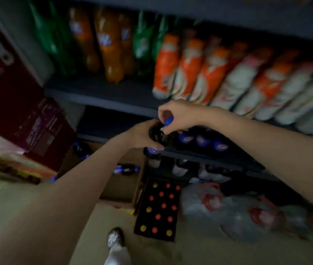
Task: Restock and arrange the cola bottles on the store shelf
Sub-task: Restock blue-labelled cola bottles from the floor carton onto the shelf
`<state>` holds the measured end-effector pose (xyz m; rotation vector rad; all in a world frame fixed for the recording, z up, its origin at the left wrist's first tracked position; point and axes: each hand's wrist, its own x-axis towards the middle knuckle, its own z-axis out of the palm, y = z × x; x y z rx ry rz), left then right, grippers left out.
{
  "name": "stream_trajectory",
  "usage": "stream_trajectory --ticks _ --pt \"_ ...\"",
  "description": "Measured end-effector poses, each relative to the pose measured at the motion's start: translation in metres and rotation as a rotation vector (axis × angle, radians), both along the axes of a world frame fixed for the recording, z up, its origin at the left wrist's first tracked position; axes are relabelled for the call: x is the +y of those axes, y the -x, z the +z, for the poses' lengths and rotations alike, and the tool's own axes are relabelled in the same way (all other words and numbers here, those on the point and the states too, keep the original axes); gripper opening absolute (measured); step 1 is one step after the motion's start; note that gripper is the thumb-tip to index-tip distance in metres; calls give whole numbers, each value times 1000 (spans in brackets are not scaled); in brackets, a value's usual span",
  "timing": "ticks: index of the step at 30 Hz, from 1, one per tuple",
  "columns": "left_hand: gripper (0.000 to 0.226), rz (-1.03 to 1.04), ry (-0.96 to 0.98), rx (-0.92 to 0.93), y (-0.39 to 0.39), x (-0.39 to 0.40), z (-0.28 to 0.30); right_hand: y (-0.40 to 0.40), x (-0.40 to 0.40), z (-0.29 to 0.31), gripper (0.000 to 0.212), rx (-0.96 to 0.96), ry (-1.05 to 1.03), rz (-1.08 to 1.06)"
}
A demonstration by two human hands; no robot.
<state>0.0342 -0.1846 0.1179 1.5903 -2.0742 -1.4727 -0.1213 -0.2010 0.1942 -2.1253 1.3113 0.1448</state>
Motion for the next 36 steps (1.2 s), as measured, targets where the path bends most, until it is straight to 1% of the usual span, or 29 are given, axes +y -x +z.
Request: stream_trajectory --ticks 3,4,7,8,9,11,13,14,16,18,20,21,24,26,28,30,31,33,34,36 --pt "90 -45 161 70 102 22 72 101 44 85 26 -79 182 -151" --pt "83 -68 201 95 139 31 98 137 62 110 29 -107 247 -216" --pt "42 -167 230 107 256 63 182 254 117 176 36 -219 404 -452" --pt "33 -194 247 120 294 72 207 292 134 194 36 -280 431 -534" --pt "30 -226 270 144 328 80 229 330 151 210 35 -348 442 -612" --pt "33 -281 279 211 392 96 265 396 187 240 26 -491 411 -743" --pt "32 -300 295 284 446 110 294 446 218 259 14 -569 333 -822" --pt "30 -306 317 313 471 116 306 466 231 264 12 -595 305 -860" --pt "30 -278 353 362 519 125 323 502 249 268 18 -634 315 -954" --pt "40 -210 346 395 560 129 334 530 256 267 24 -700 368 -1068" --pt "51 -140 361 385 597 128 341 555 257 265 28 -751 384 -1133" --pt "52 -112 370 387 614 126 343 567 255 262 34 -707 375 -1138" --pt "50 -63 405 367 666 117 345 597 241 250 58 -437 389 -1117" --pt "55 -84 452 323 703 111 349 619 224 241 72 -295 484 -1154" --pt "56 -140 517 251 735 114 354 641 211 233 79 -180 593 -1264" --pt "51 -190 572 199 763 118 359 667 205 228 79 -167 677 -1358" --pt "48 -229 571 206 773 118 360 680 203 228 77 -175 700 -1374" --pt "41 -328 499 347 790 108 359 710 199 234 77 -169 714 -1376" --pt "41 -356 451 412 797 101 357 726 196 237 77 -163 708 -1372" --pt "41 -341 378 470 808 85 350 754 188 240 76 -187 717 -1344"
